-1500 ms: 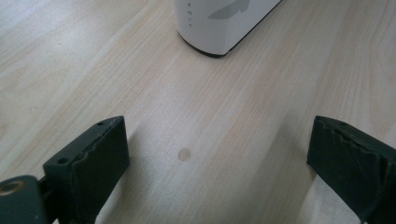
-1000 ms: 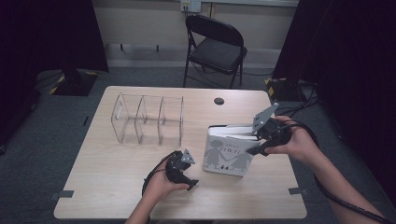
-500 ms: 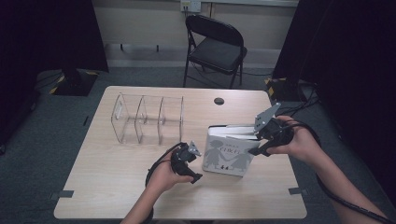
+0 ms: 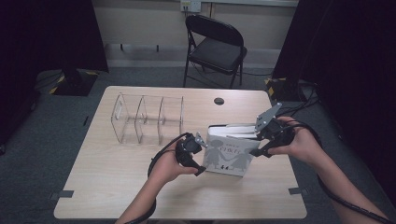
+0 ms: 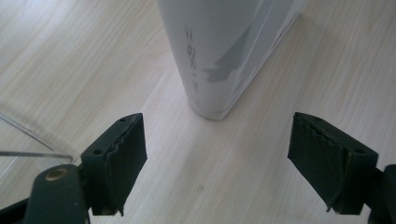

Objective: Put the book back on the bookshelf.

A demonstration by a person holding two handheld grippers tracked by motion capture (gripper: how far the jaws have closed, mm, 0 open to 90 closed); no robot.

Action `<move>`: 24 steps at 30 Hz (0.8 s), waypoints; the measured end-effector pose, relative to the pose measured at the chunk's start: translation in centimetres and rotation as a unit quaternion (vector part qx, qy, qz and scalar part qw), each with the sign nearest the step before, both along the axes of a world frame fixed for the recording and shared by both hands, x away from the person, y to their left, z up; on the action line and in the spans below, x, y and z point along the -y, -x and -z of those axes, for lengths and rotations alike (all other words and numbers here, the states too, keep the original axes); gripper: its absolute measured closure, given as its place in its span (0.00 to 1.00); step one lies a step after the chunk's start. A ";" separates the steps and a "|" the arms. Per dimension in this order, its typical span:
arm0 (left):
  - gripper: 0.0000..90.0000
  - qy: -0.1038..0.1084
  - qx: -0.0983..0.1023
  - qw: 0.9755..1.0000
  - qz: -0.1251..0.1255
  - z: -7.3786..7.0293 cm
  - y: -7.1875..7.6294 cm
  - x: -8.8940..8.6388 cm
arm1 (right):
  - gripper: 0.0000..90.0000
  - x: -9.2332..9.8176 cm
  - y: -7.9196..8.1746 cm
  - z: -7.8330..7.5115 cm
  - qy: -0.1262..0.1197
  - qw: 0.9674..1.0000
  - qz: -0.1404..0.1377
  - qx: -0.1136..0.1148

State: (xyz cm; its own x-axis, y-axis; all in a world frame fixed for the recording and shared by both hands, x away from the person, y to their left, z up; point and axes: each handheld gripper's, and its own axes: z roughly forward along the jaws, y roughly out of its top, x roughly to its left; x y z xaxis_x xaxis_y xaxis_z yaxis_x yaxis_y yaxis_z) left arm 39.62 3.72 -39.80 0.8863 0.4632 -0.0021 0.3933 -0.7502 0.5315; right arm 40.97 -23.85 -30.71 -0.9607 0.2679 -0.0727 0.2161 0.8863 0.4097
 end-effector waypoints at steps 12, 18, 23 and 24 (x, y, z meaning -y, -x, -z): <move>0.21 -0.004 -0.004 1.000 0.012 -2.3 -1.2 0.7 | 0.49 0.3 -0.1 0.2 0.003 1.000 0.005 0.001; 0.21 0.011 0.000 1.000 0.016 -3.5 -1.4 0.9 | 0.48 0.3 -0.1 0.3 0.000 1.000 0.003 0.002; 0.21 0.008 0.006 1.000 0.022 -4.5 -1.6 1.2 | 0.48 0.4 -0.2 0.5 0.000 1.000 0.001 0.000; 0.21 0.005 0.008 1.000 0.024 -4.8 -1.6 1.3 | 0.48 0.4 -0.2 0.5 -0.001 1.000 0.001 -0.001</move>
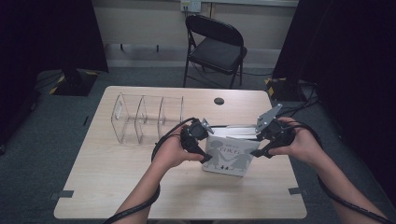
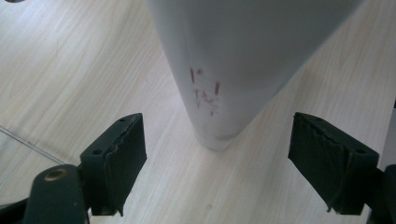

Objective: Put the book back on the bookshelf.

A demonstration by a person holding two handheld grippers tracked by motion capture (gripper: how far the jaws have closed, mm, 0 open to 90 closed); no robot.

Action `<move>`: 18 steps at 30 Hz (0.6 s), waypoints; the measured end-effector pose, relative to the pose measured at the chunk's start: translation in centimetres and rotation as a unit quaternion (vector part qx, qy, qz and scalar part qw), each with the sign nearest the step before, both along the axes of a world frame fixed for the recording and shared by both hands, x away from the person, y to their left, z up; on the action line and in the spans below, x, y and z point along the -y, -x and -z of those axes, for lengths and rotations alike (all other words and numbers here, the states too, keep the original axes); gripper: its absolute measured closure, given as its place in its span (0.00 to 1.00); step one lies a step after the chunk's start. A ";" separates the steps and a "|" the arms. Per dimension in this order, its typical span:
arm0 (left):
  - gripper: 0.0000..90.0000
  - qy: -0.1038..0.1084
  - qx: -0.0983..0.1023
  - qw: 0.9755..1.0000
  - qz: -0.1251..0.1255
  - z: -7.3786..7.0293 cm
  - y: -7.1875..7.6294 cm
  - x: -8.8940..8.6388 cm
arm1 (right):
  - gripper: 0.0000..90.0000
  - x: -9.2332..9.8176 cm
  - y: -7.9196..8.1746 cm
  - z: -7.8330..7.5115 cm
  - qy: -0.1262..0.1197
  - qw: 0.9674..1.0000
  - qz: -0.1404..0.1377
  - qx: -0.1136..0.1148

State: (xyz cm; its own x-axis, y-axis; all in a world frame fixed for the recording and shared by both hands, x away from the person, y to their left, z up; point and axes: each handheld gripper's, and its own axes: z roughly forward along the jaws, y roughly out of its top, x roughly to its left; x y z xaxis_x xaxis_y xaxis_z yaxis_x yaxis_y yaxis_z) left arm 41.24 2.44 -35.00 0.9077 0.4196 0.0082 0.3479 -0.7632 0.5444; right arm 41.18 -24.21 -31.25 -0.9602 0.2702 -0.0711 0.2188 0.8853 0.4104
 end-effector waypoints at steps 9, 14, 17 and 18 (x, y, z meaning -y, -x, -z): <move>0.21 0.000 0.023 1.000 0.006 -1.8 -0.2 1.4 | 0.48 0.3 0.0 0.3 -0.003 1.000 0.001 -0.001; 0.24 -0.005 0.029 0.999 0.021 -2.0 -0.4 2.4 | 0.48 0.5 0.1 0.5 -0.004 1.000 0.008 -0.005; 0.25 -0.006 0.034 0.999 0.025 -2.2 -0.5 3.0 | 0.48 0.7 0.0 0.6 -0.006 1.000 0.007 -0.005; 0.26 -0.005 0.034 0.999 0.028 -2.2 -0.5 3.1 | 0.48 0.8 0.0 0.7 -0.007 1.000 0.005 -0.004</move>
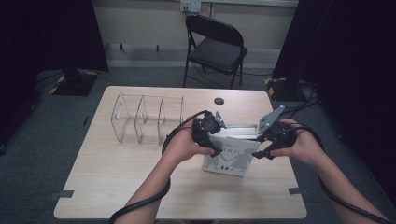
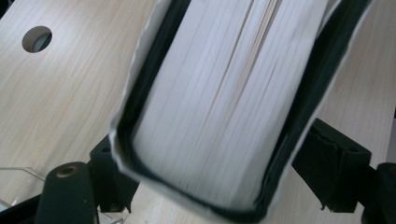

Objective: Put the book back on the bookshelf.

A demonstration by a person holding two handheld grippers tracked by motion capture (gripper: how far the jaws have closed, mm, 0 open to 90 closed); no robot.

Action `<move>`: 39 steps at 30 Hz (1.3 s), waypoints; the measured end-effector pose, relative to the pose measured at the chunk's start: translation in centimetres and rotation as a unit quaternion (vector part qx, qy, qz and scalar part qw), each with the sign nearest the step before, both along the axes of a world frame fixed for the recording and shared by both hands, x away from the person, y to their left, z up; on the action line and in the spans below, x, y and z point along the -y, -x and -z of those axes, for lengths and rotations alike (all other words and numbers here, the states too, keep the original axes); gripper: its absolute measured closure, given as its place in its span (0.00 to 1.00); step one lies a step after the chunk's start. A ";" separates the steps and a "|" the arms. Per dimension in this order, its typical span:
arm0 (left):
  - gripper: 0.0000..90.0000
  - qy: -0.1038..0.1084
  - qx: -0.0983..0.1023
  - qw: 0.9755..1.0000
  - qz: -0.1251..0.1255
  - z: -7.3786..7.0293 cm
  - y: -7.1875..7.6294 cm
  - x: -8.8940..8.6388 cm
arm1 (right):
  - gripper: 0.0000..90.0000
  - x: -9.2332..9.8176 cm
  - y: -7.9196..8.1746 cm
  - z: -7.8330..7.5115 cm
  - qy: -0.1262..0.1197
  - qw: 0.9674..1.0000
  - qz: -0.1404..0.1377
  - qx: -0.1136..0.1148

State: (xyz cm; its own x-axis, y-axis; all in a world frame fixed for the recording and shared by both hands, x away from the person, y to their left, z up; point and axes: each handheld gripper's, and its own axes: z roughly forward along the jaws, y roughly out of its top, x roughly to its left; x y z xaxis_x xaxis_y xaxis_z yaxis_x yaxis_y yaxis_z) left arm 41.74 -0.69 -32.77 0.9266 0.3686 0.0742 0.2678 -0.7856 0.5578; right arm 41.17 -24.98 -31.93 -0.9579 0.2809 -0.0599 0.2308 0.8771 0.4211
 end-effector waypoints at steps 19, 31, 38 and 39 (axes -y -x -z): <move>0.52 -0.036 -0.048 0.998 0.010 -1.1 0.8 1.3 | 0.47 -0.1 -0.2 0.7 -0.014 1.000 0.006 -0.002; 0.58 -0.070 -0.054 0.996 -0.005 -1.6 2.6 1.4 | 0.45 0.3 -0.4 1.3 -0.028 0.999 0.015 0.001; 0.58 -0.079 -0.063 0.995 -0.018 -1.7 3.4 -0.2 | 0.44 -0.1 -0.3 1.7 -0.026 1.000 0.011 0.000; 0.58 -0.084 -0.063 0.994 -0.017 -1.8 3.4 -0.3 | 0.44 -0.1 -0.2 1.8 -0.027 1.000 0.013 -0.001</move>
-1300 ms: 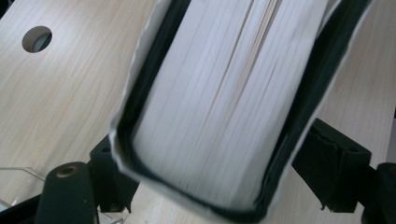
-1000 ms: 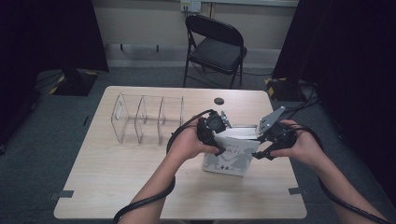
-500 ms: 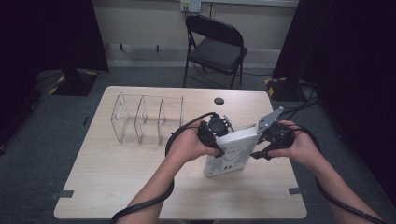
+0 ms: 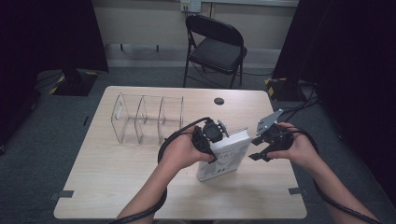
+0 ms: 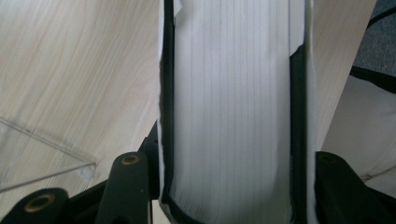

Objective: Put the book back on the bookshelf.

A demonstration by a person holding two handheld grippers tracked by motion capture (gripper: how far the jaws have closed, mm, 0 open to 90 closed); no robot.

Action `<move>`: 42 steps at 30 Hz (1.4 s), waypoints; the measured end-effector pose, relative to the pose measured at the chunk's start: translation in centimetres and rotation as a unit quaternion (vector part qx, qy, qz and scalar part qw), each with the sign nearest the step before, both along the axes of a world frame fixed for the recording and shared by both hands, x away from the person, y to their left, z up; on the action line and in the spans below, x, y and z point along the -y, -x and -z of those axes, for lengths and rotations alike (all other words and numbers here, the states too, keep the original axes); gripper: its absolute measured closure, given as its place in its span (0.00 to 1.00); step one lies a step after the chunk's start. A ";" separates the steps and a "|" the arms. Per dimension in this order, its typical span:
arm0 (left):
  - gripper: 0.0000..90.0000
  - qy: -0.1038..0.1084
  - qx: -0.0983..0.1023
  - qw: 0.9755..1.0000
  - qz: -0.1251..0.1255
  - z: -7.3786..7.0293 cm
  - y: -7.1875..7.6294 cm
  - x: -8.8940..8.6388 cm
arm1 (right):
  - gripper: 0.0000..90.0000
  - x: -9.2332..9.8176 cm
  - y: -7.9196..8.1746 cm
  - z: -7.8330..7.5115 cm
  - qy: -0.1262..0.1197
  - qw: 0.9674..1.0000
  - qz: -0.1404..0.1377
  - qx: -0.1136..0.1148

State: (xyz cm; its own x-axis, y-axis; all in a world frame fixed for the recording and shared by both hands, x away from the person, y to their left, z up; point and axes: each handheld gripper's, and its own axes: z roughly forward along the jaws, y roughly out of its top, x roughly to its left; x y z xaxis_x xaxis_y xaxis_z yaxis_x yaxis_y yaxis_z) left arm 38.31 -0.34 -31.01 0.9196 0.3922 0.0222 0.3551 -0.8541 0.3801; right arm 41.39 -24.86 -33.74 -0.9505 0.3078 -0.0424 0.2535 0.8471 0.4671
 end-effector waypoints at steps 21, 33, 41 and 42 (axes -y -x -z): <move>0.53 -0.016 -0.003 1.000 -0.001 0.4 -1.1 0.5 | 0.32 0.8 0.0 2.4 -0.016 1.000 0.018 -0.017; 0.53 -0.015 -0.014 1.000 0.002 0.8 -1.6 1.1 | 0.23 1.5 0.1 3.9 -0.014 0.999 0.036 -0.016; 0.52 -0.015 -0.015 1.000 -0.001 1.0 -1.8 1.2 | 0.18 1.7 0.2 6.0 -0.020 0.998 0.052 -0.024; 0.52 -0.020 -0.012 1.000 0.005 0.9 -2.0 1.2 | 0.18 1.8 0.2 6.1 -0.019 0.998 0.054 -0.024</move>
State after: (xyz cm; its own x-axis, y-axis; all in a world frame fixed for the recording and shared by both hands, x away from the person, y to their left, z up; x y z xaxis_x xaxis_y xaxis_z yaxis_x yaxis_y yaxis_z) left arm 40.27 -1.57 -31.90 0.9240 0.3821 0.0162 0.3549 -0.8723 0.3364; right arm 41.16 -26.62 -39.84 -0.9124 0.4089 0.0166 0.3654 0.7958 0.4829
